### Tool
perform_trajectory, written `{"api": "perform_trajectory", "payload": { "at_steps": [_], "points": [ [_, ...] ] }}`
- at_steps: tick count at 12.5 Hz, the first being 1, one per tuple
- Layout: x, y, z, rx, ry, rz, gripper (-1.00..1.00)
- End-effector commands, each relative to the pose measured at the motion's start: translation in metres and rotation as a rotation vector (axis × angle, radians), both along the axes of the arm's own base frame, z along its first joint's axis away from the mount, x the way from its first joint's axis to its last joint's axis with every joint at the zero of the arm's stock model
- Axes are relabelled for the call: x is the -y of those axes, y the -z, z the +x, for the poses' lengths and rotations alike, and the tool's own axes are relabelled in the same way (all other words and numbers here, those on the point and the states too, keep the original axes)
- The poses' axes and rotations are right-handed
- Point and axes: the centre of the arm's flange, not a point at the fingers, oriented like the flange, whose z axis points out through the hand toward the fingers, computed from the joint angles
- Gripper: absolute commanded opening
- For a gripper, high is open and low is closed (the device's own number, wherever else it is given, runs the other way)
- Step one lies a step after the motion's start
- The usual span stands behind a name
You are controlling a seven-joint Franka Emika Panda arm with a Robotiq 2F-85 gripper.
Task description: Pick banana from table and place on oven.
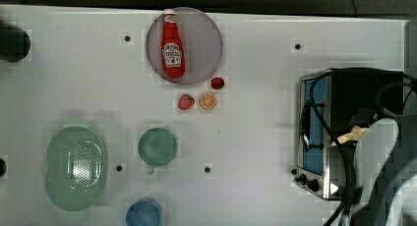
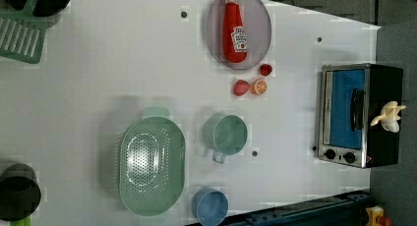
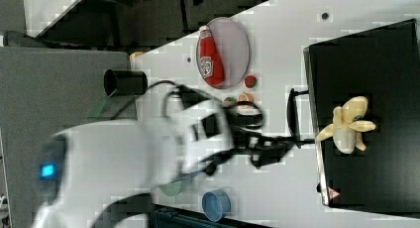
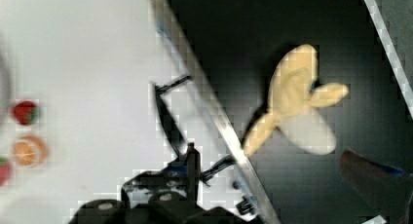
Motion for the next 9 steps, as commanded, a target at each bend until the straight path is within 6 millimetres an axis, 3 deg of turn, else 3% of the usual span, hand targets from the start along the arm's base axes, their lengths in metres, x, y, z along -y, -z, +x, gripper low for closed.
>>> {"api": "perform_trajectory", "payload": {
  "at_steps": [1,6,9],
  "points": [
    [-0.075,-0.072,0.02,0.073,0.095,0.001,1.0],
    [-0.212,-0.093,0.031,-0.007,0.355,0.028,1.0],
    [-0.257,-0.104,0.031,0.011,0.449,0.023,1.0]
  ]
}}
